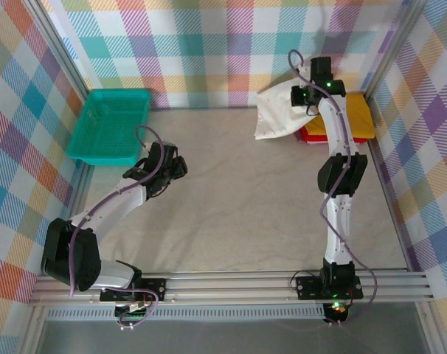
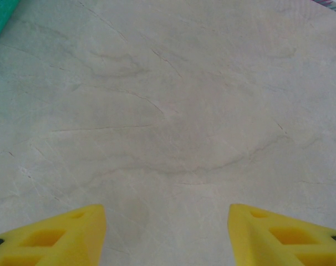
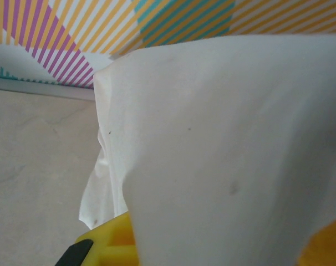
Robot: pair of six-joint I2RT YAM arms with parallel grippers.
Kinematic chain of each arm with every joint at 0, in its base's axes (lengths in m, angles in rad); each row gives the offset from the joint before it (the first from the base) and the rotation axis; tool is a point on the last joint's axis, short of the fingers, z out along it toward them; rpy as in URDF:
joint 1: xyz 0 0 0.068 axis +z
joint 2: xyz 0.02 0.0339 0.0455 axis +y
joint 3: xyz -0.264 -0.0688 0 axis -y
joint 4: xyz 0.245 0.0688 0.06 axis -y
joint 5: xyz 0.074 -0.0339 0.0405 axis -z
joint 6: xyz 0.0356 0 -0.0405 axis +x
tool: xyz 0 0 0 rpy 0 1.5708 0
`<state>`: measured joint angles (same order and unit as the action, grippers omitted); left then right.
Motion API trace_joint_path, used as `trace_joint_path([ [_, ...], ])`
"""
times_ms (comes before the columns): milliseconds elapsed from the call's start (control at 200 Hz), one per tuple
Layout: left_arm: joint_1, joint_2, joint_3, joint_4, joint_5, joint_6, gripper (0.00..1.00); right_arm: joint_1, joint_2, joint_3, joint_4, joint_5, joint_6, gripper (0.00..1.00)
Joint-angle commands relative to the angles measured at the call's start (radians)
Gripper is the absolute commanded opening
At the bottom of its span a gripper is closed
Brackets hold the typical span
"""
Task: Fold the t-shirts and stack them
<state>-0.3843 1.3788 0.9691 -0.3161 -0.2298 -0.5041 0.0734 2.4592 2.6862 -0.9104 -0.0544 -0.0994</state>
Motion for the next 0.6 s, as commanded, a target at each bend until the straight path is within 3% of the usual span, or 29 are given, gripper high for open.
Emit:
trace_joint_path([
  [0, 0.010, 0.017, -0.009, -0.018, -0.017, 0.014, 0.60, -0.001, -0.065, 0.075, 0.032, -0.011, -0.074, 0.00],
  [195, 0.015, 0.031, -0.007, -0.021, -0.012, 0.014, 0.60, -0.067, -0.079, 0.097, 0.111, -0.071, -0.039, 0.00],
  [595, 0.025, -0.014, 0.008, -0.065, -0.028, 0.032, 0.60, -0.165, -0.073, 0.115, 0.088, -0.019, -0.080, 0.00],
])
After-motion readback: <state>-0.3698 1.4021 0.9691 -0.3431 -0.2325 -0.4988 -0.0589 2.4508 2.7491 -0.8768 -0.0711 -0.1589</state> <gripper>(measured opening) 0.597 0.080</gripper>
